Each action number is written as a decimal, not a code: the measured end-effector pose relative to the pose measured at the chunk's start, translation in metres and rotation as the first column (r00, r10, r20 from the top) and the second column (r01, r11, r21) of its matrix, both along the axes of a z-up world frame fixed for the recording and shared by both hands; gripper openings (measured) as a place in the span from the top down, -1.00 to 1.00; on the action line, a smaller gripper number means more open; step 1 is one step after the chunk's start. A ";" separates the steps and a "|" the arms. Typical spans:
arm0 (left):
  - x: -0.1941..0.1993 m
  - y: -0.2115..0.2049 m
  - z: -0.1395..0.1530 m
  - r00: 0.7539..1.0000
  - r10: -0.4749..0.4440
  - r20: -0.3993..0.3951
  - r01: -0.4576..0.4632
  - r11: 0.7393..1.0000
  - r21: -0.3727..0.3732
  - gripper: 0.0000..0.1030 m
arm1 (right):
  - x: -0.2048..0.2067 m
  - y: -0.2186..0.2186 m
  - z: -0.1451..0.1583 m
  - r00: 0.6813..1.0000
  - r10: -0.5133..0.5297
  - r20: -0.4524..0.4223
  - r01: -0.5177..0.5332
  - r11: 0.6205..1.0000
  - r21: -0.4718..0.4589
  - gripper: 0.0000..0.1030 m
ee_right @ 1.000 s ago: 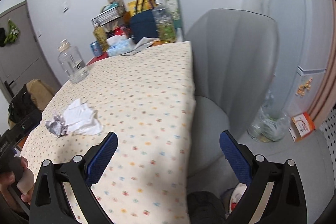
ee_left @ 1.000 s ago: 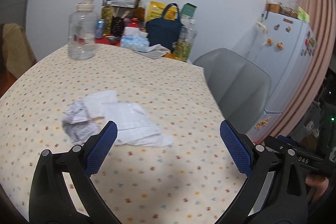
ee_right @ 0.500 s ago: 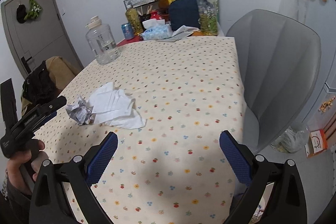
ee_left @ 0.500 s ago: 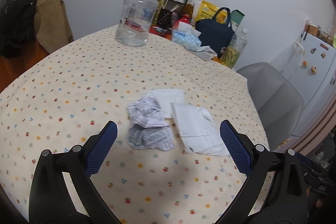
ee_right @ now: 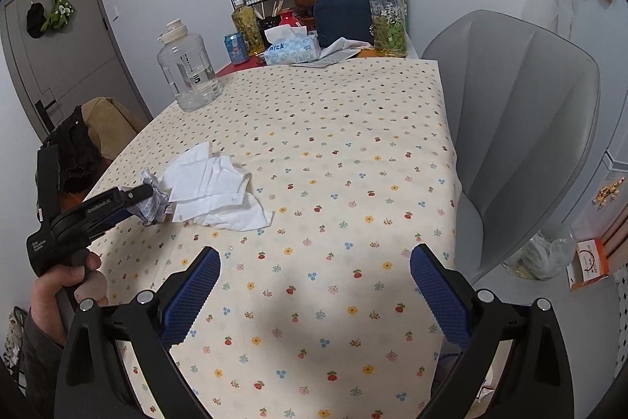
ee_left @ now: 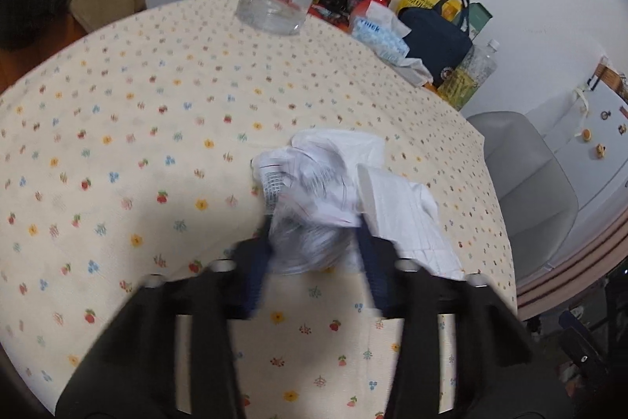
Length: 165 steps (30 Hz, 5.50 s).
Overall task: Collect trash
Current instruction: 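Return to the table and grasp the crumpled receipt paper with the left gripper, then grasp the white tissue with the right gripper while the left gripper holds the receipt, then carry the receipt and tissue over the bin and open the right gripper, then open the left gripper over the bin to drop the receipt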
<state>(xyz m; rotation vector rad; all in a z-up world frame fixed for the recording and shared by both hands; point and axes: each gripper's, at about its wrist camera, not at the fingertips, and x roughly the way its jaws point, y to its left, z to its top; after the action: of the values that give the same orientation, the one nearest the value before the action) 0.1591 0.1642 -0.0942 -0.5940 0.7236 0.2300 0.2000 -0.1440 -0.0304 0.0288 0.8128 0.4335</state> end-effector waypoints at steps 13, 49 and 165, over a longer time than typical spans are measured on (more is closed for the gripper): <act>-0.040 0.016 0.026 0.997 0.003 0.079 -0.002 1.000 -0.002 0.63 | 0.013 0.054 -0.005 0.993 0.114 -0.003 -0.114 0.993 0.003 -0.78; -0.074 0.034 0.029 0.995 0.065 0.075 -0.068 0.997 0.043 0.62 | 0.015 0.183 -0.012 0.923 0.379 0.069 -0.355 0.906 -0.232 0.97; 0.045 -0.518 -0.005 0.455 -0.881 -0.131 0.883 0.426 0.198 -0.71 | -0.121 -0.407 -0.097 0.677 -0.725 -0.127 0.736 0.667 0.114 -0.78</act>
<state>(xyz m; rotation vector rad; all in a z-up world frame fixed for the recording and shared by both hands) 0.2039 -0.3538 -0.0994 0.0990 0.9157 -0.6909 0.0788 -0.5510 -0.1276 0.5140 0.7642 -0.2866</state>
